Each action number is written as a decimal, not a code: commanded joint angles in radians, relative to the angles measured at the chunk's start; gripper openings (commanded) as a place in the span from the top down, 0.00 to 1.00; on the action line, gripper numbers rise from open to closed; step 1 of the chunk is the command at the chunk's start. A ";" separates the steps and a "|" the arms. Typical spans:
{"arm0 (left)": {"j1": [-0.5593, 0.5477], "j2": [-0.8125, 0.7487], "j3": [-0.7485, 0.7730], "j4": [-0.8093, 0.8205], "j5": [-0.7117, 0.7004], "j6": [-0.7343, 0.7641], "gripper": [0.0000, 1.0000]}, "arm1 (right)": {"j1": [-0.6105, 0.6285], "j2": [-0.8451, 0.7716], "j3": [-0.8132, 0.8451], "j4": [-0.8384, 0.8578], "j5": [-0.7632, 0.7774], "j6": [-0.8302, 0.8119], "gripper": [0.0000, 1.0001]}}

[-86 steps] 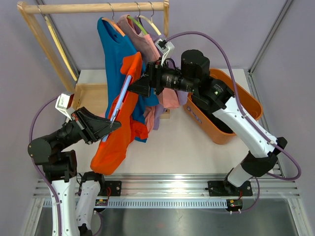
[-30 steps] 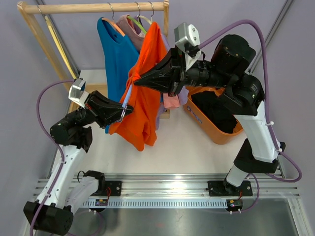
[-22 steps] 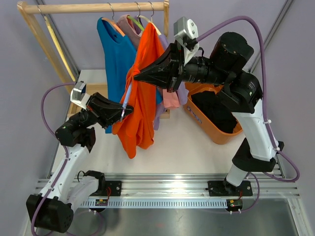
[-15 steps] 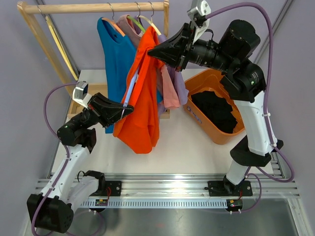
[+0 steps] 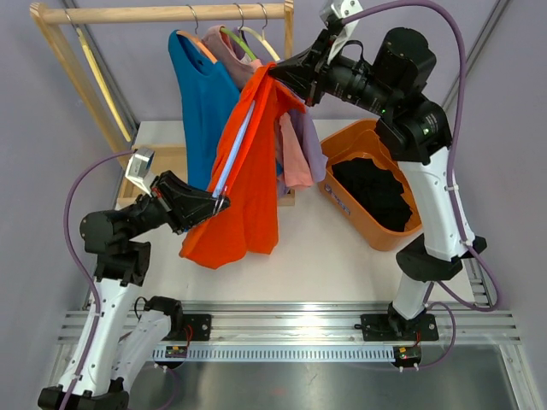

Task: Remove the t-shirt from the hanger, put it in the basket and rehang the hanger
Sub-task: Remove the tshirt from the hanger

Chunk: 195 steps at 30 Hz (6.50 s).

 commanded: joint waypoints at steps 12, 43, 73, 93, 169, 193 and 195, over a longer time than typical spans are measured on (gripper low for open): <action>-0.023 -0.051 0.216 -0.606 0.332 0.130 1.00 | -0.191 0.108 0.086 0.241 0.330 -0.163 1.00; -0.083 -0.032 0.282 -0.490 0.309 -0.057 1.00 | -0.288 -0.247 -0.466 -0.574 -0.549 -0.828 0.14; -0.085 -0.032 0.210 -0.272 0.283 -0.206 1.00 | -0.191 -0.283 -0.607 -0.266 -0.635 -0.381 0.55; -0.085 -0.074 0.180 -0.503 0.246 -0.025 1.00 | -0.509 -0.523 -0.865 0.179 -0.261 0.061 1.00; -0.099 0.046 0.187 -0.270 0.163 -0.238 1.00 | -0.277 -0.375 -0.840 0.020 -0.191 -0.158 1.00; -0.099 0.095 0.236 0.265 0.183 -0.652 1.00 | -0.581 -0.174 -0.943 -0.012 -0.308 0.208 1.00; -0.100 0.112 0.239 0.322 0.175 -0.687 1.00 | -0.555 -0.177 -0.957 -0.015 -0.337 0.196 1.00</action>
